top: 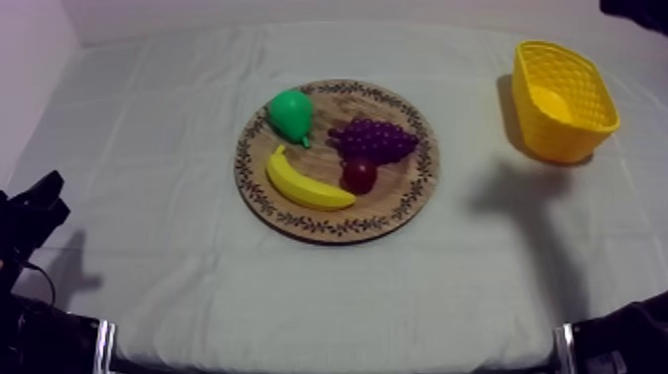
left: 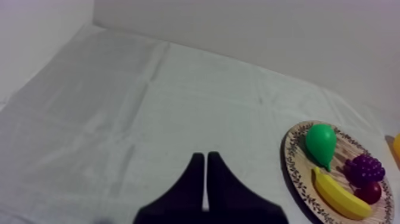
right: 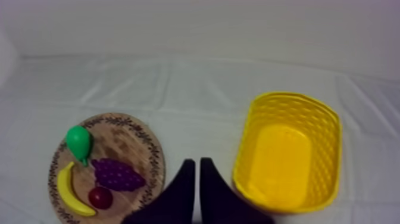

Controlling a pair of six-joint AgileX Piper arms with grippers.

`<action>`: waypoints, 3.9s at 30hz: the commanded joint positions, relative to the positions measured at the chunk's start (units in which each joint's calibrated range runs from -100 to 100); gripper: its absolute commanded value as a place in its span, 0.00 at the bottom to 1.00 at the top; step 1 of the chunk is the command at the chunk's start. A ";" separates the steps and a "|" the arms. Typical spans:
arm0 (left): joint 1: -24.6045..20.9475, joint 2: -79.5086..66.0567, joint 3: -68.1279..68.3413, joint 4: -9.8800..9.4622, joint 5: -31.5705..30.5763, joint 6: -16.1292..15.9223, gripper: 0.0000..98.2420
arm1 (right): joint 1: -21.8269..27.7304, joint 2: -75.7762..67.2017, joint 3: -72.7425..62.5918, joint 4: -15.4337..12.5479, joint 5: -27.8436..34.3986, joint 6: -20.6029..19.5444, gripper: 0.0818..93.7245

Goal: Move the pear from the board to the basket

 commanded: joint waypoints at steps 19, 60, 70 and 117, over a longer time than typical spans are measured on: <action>-0.01 0.00 0.05 0.02 -0.01 0.02 0.00 | -13.80 39.67 -35.41 0.48 8.95 -9.55 0.00; -0.01 0.00 0.05 0.02 -0.01 0.02 0.00 | -23.89 63.49 -48.56 2.14 9.02 -18.72 0.98; -0.01 0.00 0.05 0.02 -0.01 0.02 0.00 | -25.43 77.08 -57.20 2.31 8.01 -19.00 0.98; -0.01 0.00 0.05 0.02 -0.01 0.02 0.00 | -25.87 85.91 -63.78 3.75 10.93 -17.53 0.29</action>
